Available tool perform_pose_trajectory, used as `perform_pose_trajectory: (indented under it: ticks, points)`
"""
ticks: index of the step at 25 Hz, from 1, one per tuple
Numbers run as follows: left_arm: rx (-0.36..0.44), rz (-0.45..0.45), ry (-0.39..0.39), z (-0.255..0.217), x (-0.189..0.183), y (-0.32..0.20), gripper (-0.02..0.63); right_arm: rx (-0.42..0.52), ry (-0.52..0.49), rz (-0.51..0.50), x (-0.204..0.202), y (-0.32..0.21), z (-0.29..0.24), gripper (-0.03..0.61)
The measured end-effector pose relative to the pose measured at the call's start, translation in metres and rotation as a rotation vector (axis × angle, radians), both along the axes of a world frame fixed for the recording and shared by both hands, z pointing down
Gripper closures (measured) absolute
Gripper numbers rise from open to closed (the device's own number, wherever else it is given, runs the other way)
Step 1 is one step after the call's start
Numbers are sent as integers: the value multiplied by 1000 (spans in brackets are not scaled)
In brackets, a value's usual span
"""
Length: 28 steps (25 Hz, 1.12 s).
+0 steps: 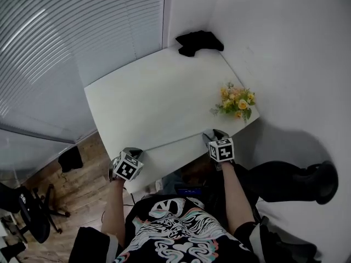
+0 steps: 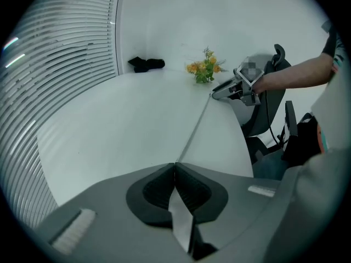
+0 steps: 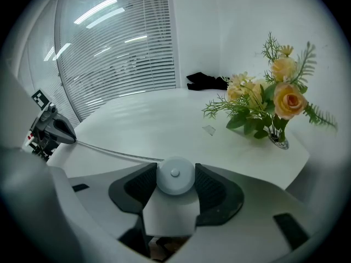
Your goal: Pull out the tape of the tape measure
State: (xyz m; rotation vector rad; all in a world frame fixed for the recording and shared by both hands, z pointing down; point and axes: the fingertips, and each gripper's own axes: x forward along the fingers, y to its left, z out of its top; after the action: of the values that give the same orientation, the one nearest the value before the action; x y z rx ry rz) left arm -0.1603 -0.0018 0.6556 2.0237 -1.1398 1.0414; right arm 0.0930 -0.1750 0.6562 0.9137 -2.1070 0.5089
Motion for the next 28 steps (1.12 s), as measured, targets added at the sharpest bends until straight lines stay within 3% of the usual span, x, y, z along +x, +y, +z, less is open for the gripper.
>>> perform_pose_trajectory:
  ticks: [28]
  points:
    - [-12,-179,-44,3,-68,60,607,1,-1,26,1,0,0,359]
